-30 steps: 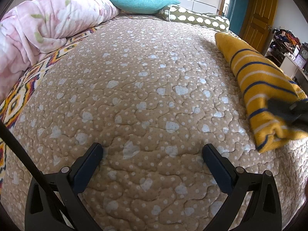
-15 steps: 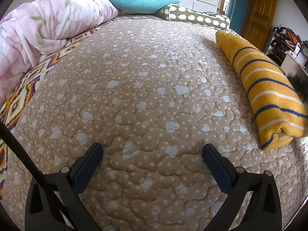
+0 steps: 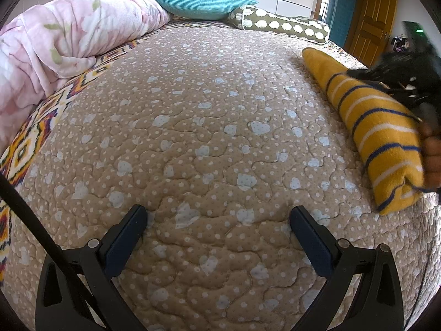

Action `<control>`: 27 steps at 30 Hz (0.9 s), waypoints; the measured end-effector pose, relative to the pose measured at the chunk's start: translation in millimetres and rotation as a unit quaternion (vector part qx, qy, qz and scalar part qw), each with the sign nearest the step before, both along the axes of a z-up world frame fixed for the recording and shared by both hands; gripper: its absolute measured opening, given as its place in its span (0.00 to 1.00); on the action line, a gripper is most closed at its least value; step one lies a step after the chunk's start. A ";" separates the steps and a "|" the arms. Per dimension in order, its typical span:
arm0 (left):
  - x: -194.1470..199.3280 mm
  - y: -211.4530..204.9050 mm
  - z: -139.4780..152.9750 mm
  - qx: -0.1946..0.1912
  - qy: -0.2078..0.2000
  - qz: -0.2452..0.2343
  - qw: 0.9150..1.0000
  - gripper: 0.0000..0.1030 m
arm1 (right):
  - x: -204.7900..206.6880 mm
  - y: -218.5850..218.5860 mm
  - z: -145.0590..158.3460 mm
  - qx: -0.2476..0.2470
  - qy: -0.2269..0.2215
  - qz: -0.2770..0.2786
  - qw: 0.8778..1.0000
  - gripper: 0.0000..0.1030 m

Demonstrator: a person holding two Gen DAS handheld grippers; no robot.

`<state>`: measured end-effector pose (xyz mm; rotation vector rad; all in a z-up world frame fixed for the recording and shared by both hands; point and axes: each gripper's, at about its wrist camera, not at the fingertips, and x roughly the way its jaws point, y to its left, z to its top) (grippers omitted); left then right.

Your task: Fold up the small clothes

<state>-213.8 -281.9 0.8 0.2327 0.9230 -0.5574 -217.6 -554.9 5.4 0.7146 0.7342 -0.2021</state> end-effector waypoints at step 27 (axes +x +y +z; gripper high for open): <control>-7.2 0.6 1.6 0.014 -0.017 0.007 1.000 1.00 | -279.3 54.0 -26.2 -0.048 0.021 -0.139 0.989 0.59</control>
